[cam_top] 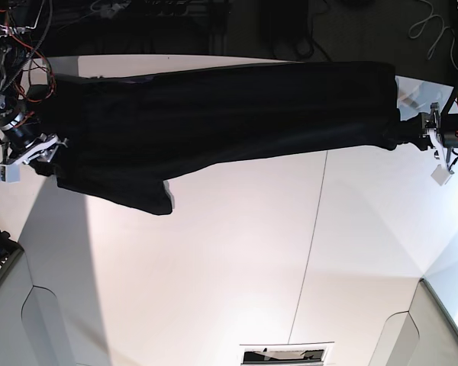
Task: Layout the t-shirt on the table in an organized manner, then fold the t-shirt properly
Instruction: 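Lift the hem corners and fold them over toward the folded edge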
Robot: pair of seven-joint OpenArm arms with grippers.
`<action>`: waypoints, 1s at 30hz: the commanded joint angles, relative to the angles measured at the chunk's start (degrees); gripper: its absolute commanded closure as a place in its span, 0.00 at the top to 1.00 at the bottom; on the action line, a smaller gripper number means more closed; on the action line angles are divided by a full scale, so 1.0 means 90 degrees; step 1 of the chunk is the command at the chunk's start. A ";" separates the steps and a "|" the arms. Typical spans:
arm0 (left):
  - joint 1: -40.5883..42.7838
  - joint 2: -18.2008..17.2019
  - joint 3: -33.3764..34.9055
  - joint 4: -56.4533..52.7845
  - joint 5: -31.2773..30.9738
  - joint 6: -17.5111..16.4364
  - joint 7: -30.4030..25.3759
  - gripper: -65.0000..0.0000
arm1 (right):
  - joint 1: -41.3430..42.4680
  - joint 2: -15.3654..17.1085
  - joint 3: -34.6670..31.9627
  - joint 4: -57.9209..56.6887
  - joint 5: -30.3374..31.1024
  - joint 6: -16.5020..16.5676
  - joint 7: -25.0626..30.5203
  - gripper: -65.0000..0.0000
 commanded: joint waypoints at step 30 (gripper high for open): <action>-0.0146 -0.0175 -0.0044 0.1129 -0.0164 -0.0038 -0.0051 0.37 | 0.2499 -0.0257 -0.2776 -0.2183 -0.0709 0.0015 -0.0503 0.35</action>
